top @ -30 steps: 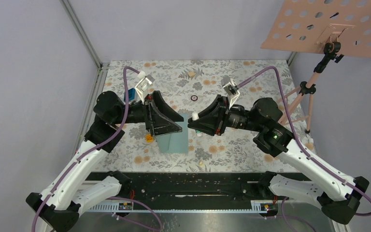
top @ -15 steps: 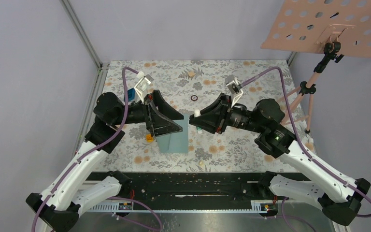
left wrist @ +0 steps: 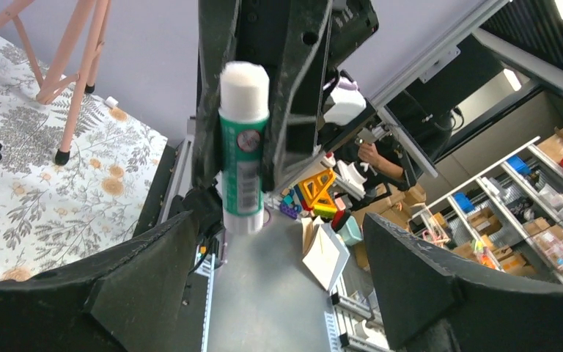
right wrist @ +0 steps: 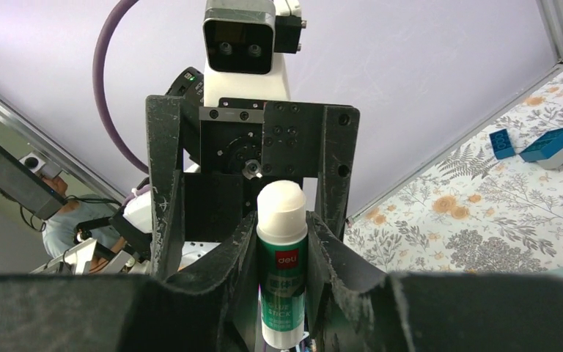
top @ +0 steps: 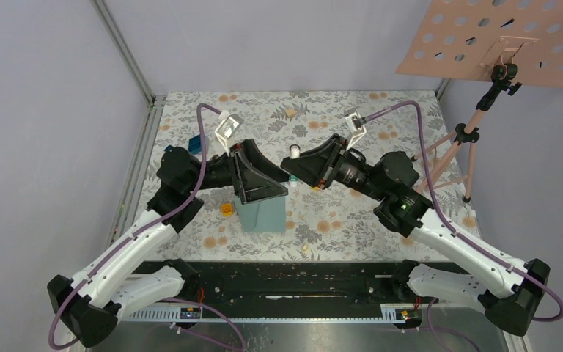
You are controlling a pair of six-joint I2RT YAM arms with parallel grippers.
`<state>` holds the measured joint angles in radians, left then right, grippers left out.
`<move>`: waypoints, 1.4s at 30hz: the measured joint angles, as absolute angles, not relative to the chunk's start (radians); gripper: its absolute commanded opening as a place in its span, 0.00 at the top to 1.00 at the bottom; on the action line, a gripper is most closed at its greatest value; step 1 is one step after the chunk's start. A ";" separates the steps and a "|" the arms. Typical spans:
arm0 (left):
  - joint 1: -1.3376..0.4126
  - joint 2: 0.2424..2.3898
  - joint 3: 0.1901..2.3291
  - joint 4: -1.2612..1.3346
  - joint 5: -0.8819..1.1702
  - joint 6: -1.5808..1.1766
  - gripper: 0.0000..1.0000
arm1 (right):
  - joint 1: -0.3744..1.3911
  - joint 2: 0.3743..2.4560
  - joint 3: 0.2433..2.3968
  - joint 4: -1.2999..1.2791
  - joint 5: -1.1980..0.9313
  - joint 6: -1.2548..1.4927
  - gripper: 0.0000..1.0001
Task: Place the letter into the envelope and seal it
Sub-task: Adjust the solid glue.
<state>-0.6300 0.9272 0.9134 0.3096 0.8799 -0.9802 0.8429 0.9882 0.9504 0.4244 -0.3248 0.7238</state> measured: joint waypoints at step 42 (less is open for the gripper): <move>-0.652 0.982 0.914 0.439 0.764 -1.060 1.00 | 0.859 0.892 0.898 0.376 -0.221 0.750 0.34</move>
<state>-0.6518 0.9817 0.9138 0.4385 0.7639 -1.0599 0.8585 0.8925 0.8978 0.3763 -0.2207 0.7498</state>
